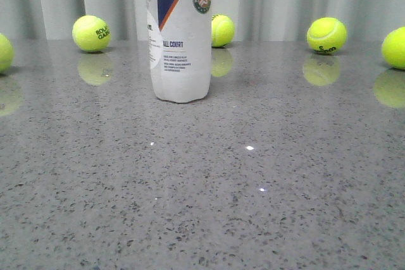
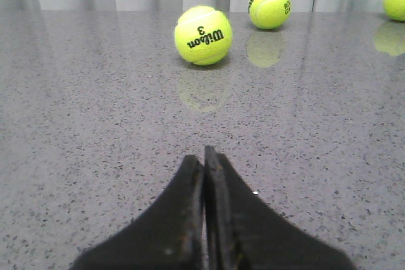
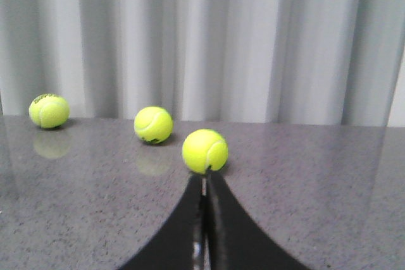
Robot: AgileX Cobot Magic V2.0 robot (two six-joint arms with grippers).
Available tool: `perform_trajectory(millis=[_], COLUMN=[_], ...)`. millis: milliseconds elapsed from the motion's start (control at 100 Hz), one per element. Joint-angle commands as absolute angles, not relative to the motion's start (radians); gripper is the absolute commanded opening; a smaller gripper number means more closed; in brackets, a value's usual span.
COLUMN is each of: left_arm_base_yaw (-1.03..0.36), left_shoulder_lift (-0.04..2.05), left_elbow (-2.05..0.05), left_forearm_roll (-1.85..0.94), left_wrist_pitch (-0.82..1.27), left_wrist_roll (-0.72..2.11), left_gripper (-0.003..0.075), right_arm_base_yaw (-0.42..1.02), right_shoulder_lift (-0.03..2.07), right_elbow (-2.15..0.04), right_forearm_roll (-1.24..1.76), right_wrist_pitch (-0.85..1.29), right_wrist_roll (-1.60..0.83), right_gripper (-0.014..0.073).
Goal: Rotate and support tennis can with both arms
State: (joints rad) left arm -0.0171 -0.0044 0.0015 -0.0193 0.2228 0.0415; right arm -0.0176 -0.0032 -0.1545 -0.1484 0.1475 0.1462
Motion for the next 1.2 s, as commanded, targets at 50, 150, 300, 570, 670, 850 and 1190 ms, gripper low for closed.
perform_trajectory(millis=[50, 150, 300, 570, 670, 850, 1190], left_arm_base_yaw=[-0.026, -0.026, -0.026, -0.026, -0.026, -0.026, -0.026], left_shoulder_lift=[-0.032, -0.032, -0.032, -0.032, -0.032, -0.032, -0.032], left_elbow=[0.046, 0.046, 0.046, 0.046, 0.046, 0.046, 0.046], left_forearm_roll=[-0.021, -0.021, -0.021, -0.021, -0.021, -0.021, -0.021], left_wrist_pitch=[0.149, 0.149, 0.149, 0.149, 0.149, 0.149, 0.149], left_wrist_roll=[0.031, 0.031, 0.031, 0.031, 0.031, 0.031, 0.031], left_gripper=[-0.0019, -0.0019, -0.0019, -0.0019, -0.0019, -0.0019, -0.0019], right_arm_base_yaw=[0.038, 0.040, 0.033, 0.030, 0.030, 0.030, 0.030], right_shoulder_lift=[0.007, -0.005, -0.027, -0.028, -0.028, -0.028, -0.028], right_elbow=[-0.107, -0.036, 0.029, 0.030, 0.030, 0.030, 0.030], right_forearm_roll=[-0.169, -0.134, -0.091, -0.020, -0.017, 0.000, 0.000], right_wrist_pitch=[0.044, 0.011, -0.032, -0.023, -0.021, -0.006, -0.006], right_wrist_roll=[0.159, 0.159, 0.155, 0.047, 0.043, 0.043, 0.043], right_gripper=[-0.0071, -0.0071, -0.0071, -0.0071, -0.0071, -0.0071, -0.0071])
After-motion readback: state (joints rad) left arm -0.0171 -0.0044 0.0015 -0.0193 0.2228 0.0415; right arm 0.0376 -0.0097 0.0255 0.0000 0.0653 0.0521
